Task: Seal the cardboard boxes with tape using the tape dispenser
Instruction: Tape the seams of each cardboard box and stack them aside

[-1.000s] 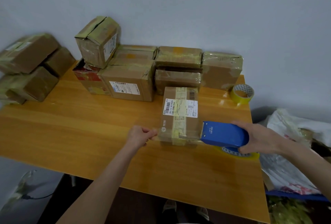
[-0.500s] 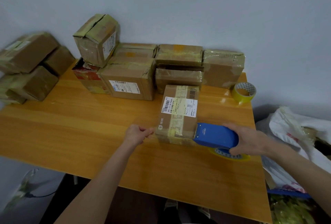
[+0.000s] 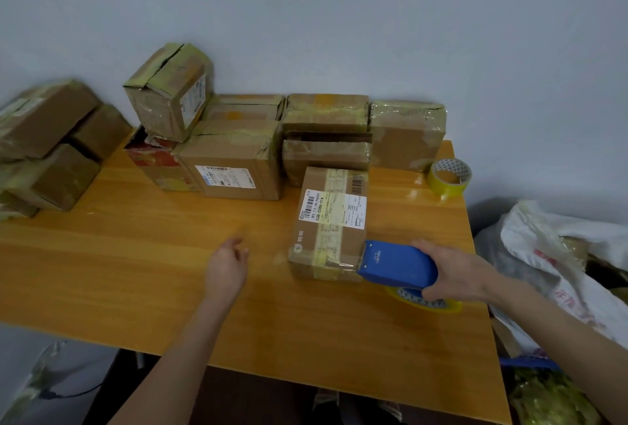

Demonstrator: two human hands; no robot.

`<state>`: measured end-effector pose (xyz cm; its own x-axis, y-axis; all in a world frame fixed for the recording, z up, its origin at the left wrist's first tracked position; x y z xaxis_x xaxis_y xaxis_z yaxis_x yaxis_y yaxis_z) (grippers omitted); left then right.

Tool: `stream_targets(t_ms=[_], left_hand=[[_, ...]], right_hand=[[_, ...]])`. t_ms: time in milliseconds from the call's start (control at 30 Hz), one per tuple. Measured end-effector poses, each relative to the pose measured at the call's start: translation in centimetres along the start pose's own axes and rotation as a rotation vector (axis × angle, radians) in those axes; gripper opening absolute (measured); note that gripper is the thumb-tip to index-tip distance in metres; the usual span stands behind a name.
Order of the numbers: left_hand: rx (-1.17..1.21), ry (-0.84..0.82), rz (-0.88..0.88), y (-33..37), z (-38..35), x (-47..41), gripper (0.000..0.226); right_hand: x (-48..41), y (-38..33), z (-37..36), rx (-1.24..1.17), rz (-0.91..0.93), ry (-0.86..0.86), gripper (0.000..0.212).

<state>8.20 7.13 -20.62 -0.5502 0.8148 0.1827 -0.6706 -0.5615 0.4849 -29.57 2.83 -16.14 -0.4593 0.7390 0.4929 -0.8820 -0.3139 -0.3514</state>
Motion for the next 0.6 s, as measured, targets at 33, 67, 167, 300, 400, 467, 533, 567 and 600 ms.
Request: stream_targets(t_ms=[33,67,167,300,400,467,533,567,600], left_hand=[[0.043,0.076,-0.187,1.3,0.4,1.6,0.027],[0.045,0.118,-0.378,3.0,0.4,3.5,0.024],[-0.088,-0.056,-0.834,7.9,-2.2,8.7,0.04],[-0.48,-0.329,-0.836,8.1,-6.0,9.7,0.057],[-0.574,-0.323,-0.829,7.4,-6.4,9.1,0.061],[-0.602,-0.33,-0.836,7.4,-6.2,8.9,0.067],[-0.625,-0.315,-0.844,7.4,-6.3,8.9,0.071],[-0.623,-0.314,-0.841,7.4,-6.4,8.9,0.071],[-0.618,-0.316,-0.838,7.4,-6.4,8.8,0.071]], right_hand=[[-0.1,0.0,-0.1,-0.002,-0.001,-0.001,0.08],[-0.1,0.0,-0.2,-0.001,-0.002,-0.009,0.081],[-0.2,-0.2,-0.6,-0.003,0.008,-0.004,0.084],[0.2,-0.2,-0.5,0.033,0.041,0.038,0.086],[0.4,-0.1,-0.7,0.046,0.056,0.067,0.082],[0.6,0.4,-0.6,0.023,0.058,0.066,0.082],[1.3,1.4,-0.3,0.016,0.038,0.046,0.084],[1.6,2.0,-0.2,0.028,0.023,0.036,0.085],[2.0,2.5,-0.1,0.045,0.009,0.022,0.086]])
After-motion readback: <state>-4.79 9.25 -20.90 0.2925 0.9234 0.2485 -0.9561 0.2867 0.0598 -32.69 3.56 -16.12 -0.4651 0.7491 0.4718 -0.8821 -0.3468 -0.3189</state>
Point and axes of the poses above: each hand's wrist, its own x-axis away from the middle knuckle, its own z-axis out of the back of the hand, y = z × x, the point moved 2 cm from there along -x, towards the middle knuckle, and after that the axes turned 4 degrees about z, right-handed, at the moved point
